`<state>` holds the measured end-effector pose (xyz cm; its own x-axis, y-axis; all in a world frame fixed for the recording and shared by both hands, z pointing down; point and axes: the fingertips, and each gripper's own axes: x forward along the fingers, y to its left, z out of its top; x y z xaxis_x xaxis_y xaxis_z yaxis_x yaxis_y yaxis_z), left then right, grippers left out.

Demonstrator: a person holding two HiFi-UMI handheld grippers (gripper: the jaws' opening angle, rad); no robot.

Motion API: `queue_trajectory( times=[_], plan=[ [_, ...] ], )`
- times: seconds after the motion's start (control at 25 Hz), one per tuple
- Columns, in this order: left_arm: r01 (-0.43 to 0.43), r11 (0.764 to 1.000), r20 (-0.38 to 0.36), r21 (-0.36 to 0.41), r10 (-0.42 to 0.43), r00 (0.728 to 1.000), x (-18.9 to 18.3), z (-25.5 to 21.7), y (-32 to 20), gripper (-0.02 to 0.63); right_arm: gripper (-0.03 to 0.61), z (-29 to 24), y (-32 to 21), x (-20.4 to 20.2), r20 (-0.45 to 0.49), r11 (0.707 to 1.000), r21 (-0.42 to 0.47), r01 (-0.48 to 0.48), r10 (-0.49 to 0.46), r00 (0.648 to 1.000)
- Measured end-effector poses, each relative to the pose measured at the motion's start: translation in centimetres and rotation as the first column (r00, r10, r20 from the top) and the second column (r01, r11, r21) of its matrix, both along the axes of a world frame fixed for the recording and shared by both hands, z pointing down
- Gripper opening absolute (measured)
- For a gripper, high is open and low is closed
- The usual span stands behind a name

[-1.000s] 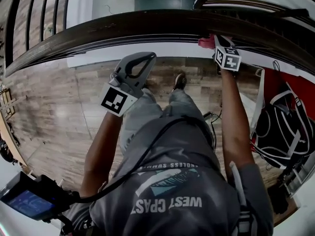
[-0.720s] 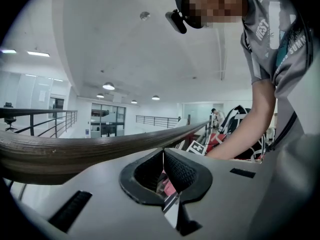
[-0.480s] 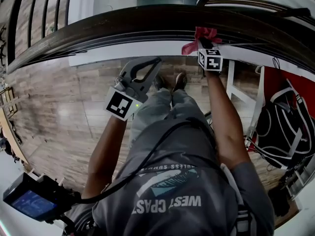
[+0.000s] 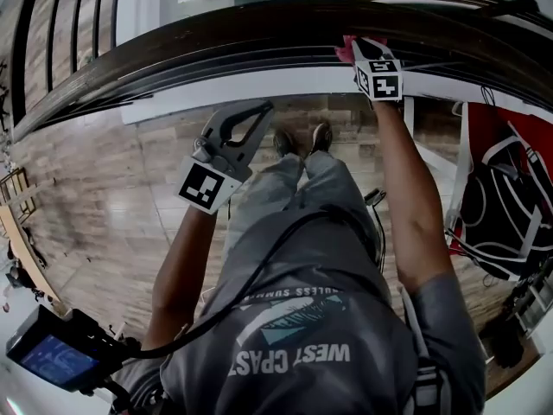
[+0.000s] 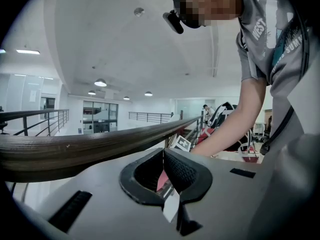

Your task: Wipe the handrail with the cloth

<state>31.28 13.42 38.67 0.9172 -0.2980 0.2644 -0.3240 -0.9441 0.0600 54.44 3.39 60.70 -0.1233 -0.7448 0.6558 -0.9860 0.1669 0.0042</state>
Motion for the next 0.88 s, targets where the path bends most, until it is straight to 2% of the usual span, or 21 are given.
queue_trajectory(
  times=[0.2,0.32,0.44,0.52,0.68,0.8,0.88],
  plan=[
    [-0.028,0.999,0.027,0.028,0.027,0.999,0.7,0.2,0.7,0.006,0.029,-0.2,2.4,7.6,0.028,0.985,0.01,-0.175,0.175,0.984],
    [-0.031,0.998,0.013,0.05,0.031,0.999,2.5,-0.1,0.9,0.006,0.029,-0.3,3.6,14.2,-0.008,0.964,-0.006,-0.264,0.264,0.964],
    [0.021,1.0,-0.008,-0.006,-0.021,1.0,4.1,0.6,1.3,0.006,0.029,-0.1,5.0,19.3,-0.034,0.941,-0.039,-0.337,0.336,0.941],
    [0.026,0.999,-0.004,-0.025,-0.026,1.0,5.7,1.3,2.0,0.006,0.029,0.6,5.6,19.5,-0.026,0.946,-0.064,-0.317,0.316,0.948],
    [0.006,1.0,-0.01,-0.03,-0.006,1.0,11.4,2.3,3.8,0.006,0.029,1.6,6.3,17.8,-0.037,0.989,-0.058,-0.139,0.137,0.99],
    [-0.005,1.0,-0.016,-0.026,0.005,1.0,13.9,2.3,4.0,0.006,0.029,1.0,5.2,17.9,-0.034,0.997,-0.049,-0.06,0.059,0.998],
    [0.002,0.999,-0.016,-0.042,-0.003,1.0,14.5,2.4,3.7,0.006,0.029,0.5,4.8,18.4,-0.049,0.998,-0.046,-0.043,0.041,0.998]
  ],
)
